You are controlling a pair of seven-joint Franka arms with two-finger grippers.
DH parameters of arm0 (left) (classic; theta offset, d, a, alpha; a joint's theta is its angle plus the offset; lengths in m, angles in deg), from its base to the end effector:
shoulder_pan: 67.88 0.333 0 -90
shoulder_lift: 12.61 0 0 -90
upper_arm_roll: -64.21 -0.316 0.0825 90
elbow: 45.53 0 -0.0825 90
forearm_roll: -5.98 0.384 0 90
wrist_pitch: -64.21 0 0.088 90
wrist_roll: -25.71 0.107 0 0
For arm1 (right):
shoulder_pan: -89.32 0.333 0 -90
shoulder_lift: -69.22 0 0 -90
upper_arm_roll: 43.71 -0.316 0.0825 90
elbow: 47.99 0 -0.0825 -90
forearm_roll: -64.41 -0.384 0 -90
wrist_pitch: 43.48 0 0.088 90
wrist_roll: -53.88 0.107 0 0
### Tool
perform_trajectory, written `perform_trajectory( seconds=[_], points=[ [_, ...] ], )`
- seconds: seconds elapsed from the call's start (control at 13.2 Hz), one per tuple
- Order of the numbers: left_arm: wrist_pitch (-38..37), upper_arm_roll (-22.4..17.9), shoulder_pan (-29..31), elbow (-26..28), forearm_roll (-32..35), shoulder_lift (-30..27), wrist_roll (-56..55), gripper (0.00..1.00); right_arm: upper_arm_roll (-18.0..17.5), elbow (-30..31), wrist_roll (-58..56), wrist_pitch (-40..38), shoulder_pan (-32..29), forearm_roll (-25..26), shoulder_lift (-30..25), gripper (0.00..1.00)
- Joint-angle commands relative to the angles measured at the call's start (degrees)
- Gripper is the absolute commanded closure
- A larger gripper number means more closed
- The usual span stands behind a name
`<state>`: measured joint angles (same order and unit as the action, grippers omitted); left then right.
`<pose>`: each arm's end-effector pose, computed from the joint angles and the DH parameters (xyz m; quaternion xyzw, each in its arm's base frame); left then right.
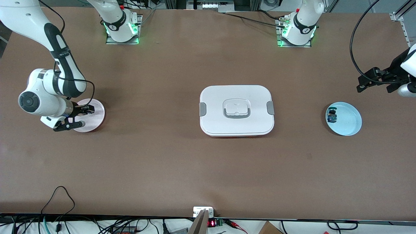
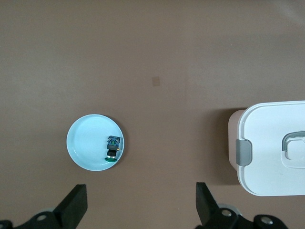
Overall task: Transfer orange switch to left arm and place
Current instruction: 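Close the right gripper on the orange switch and lift it, then carry the switch above the box while the left gripper reaches toward it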
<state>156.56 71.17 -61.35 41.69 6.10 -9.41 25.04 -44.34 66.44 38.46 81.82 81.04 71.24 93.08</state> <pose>0.5760 -0.0021 0.6198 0.9998 0.0022 0.0170 0.0025 0.5765 -0.0819 0.2330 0.9870 0.1066 -0.1190 0.0187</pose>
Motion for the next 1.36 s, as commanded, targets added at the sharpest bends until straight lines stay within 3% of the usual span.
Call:
perform_trajectory(
  seconds=[0.0,0.15,0.3,0.53,0.91,1.14,1.29],
  points=[
    [-1.03,0.06,0.16,-1.35,0.85,0.58,0.84,0.0,-2.18,-7.96,-1.11,-12.31,-0.52,-4.62,-2.5,0.93],
    [-1.03,0.06,0.16,-1.35,0.85,0.58,0.84,0.0,-4.2,-16.13,-0.93,-21.29,-0.43,-7.36,-2.85,0.93],
    [-1.03,0.06,0.16,-1.35,0.76,0.58,0.75,0.0,-6.31,-21.6,-0.84,-25.53,-0.25,-7.27,-3.38,0.94],
    [-0.95,0.15,0.07,-1.43,0.59,0.67,1.02,0.0,-7.28,-23.55,-3.63,-26.34,0.89,-7.19,-7.14,0.95],
    [-0.94,1.03,-0.9,-1.7,-0.12,2.08,0.49,0.0,-7.37,-25.22,-7.87,-26.17,8.44,-9.2,-14.45,0.99],
    [-4.18,0.86,-0.46,-4.67,-0.56,-0.2,0.84,0.0,-8.25,-25.75,-13.21,-25.37,9.77,-18.22,-15.6,1.0],
    [-5.77,0.77,-0.37,-5.13,-1.0,1.79,0.67,0.0,-10.17,-25.75,-26.96,-24.94,9.86,-24.03,-15.6,1.0]
  ],
)
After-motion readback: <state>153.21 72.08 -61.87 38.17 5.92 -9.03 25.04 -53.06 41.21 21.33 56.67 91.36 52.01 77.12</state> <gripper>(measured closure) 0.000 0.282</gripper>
